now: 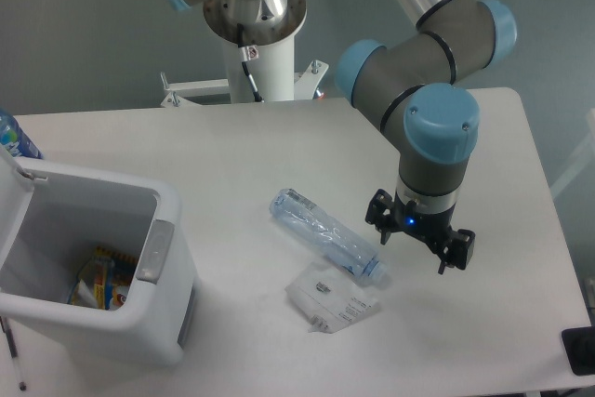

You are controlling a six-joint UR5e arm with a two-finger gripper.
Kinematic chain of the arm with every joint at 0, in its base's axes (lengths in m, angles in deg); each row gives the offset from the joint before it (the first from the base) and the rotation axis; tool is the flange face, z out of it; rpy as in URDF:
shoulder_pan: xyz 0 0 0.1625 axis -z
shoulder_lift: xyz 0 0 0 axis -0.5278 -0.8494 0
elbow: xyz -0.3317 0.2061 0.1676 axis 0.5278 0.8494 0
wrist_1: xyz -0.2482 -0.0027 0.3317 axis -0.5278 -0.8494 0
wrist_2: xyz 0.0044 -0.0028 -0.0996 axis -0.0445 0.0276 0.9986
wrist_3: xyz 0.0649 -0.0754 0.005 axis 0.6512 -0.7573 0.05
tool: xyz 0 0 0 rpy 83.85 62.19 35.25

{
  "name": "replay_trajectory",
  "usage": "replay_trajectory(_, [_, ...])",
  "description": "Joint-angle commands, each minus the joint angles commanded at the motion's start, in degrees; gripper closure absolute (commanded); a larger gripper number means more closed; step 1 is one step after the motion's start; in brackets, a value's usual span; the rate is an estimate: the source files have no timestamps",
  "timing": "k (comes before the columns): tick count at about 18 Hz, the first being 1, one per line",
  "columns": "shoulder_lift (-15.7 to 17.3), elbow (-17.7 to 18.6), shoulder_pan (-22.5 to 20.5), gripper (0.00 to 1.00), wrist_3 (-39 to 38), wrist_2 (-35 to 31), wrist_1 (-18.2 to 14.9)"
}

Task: Place the trash in the trash can
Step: 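Move the gripper over the white crumpled paper beside the bottle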

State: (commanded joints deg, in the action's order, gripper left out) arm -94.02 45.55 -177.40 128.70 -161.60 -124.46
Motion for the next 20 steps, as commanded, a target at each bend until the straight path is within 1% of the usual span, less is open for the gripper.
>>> replay_trajectory(8, [0.1, -0.1, 0.0, 0.00, -0.1, 0.3, -0.2])
replay_trajectory(10, [0.0, 0.1, 0.1, 0.00, -0.3, 0.4, 1.0])
replay_trajectory(12, [-0.1, 1.1, 0.5, 0.00, -1.7, 0.4, 1.8])
replay_trajectory(15, [0.0, 2.3, 0.9, 0.00, -3.0, 0.3, 4.1])
replay_trajectory(18, [0.1, 2.9, 1.1, 0.00, -3.1, 0.3, 4.6])
replay_trajectory(20, [0.4, 4.3, 1.6, 0.00, -3.2, 0.4, 5.3])
